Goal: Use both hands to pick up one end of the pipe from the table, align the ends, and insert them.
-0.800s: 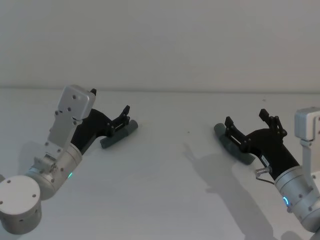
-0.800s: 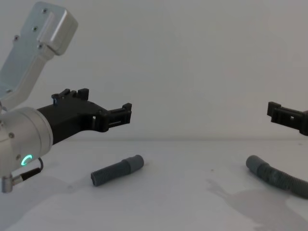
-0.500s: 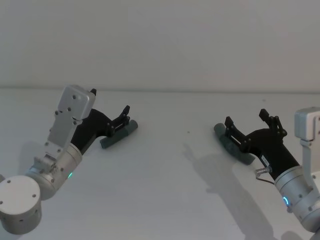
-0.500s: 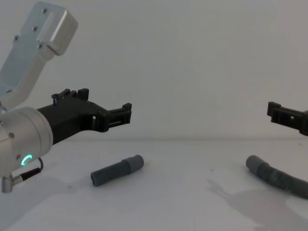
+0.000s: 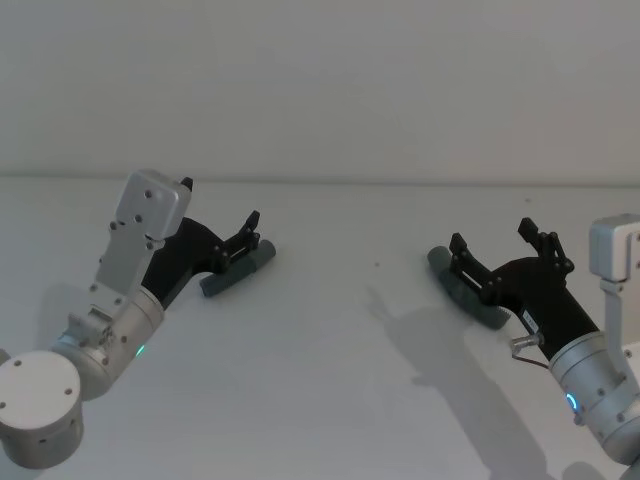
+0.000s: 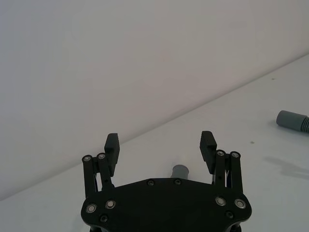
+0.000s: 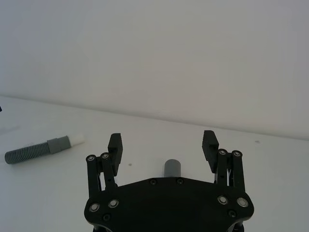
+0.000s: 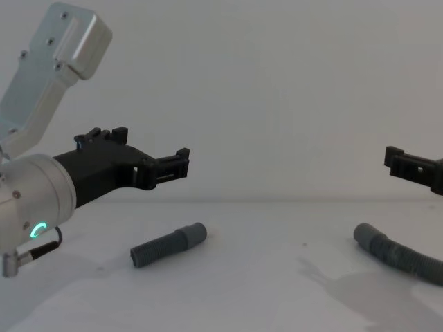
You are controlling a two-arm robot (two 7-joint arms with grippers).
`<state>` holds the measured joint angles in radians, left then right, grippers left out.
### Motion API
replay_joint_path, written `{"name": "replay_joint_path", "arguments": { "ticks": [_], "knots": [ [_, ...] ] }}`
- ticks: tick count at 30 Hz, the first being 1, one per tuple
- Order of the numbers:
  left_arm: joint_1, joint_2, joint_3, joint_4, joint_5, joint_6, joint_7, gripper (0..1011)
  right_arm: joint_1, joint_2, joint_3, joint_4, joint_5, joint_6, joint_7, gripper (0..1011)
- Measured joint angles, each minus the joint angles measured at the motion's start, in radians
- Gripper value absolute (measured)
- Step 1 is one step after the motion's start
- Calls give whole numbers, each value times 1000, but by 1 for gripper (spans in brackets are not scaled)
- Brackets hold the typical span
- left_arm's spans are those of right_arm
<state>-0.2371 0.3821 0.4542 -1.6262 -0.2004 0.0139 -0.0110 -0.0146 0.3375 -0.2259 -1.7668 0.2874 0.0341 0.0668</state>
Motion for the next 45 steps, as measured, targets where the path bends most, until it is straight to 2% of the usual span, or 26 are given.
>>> {"name": "replay_joint_path", "arguments": {
  "ticks": [45],
  "knots": [
    [0, 0, 0, 0, 0, 0, 0, 1001, 0, 0, 0, 0, 0, 0, 0, 1000]
  ]
}}
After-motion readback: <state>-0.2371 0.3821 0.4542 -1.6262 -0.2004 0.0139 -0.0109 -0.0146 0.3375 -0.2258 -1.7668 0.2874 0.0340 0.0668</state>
